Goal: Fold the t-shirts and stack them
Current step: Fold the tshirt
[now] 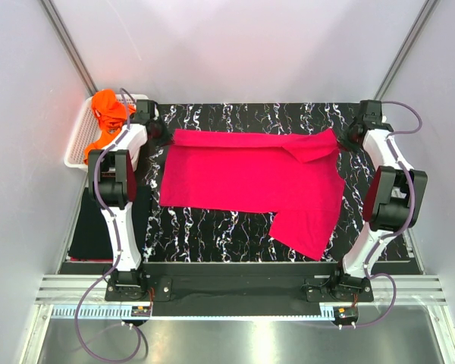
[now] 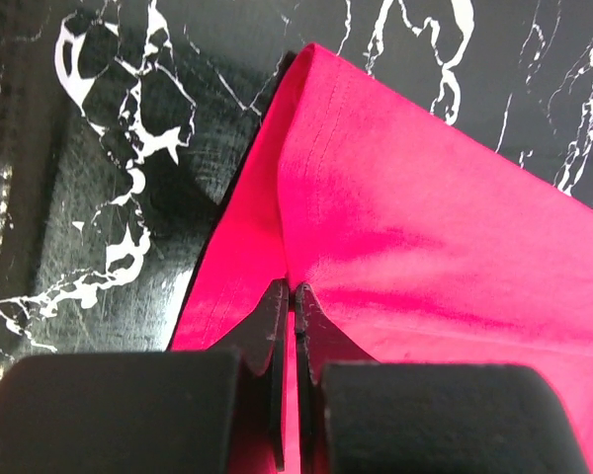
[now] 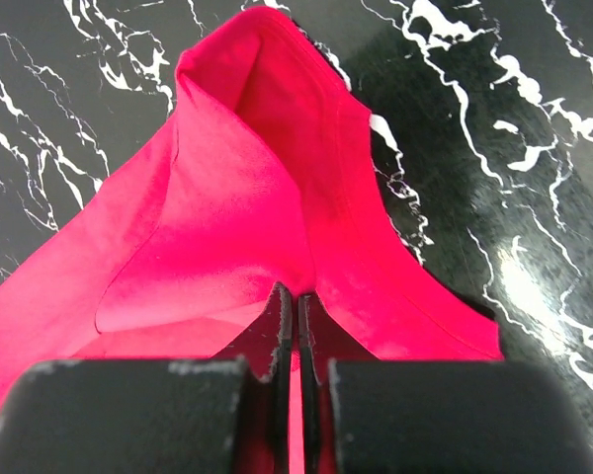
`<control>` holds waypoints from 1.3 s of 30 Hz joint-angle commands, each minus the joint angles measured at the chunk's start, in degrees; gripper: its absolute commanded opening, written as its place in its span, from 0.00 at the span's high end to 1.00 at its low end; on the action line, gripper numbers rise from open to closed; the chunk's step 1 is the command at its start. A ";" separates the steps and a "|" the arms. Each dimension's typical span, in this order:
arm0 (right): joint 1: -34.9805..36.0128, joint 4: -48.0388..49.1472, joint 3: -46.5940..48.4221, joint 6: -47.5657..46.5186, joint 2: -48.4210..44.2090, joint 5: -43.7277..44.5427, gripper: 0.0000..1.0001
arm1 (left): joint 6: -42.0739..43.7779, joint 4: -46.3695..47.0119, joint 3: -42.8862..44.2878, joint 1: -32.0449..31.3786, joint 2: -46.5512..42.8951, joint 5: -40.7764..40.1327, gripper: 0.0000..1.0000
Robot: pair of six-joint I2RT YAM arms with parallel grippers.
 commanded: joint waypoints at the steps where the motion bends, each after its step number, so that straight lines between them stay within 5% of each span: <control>1: -0.79 -0.95 -0.13 -1.39 -4.37 -0.21 1.00 | 0.23 -0.88 -0.37 0.66 -4.01 0.31 1.00; 39: -0.87 0.27 -14.63 5.73 -9.73 -2.49 1.00 | 3.57 -6.42 3.14 0.84 1.88 -1.54 1.00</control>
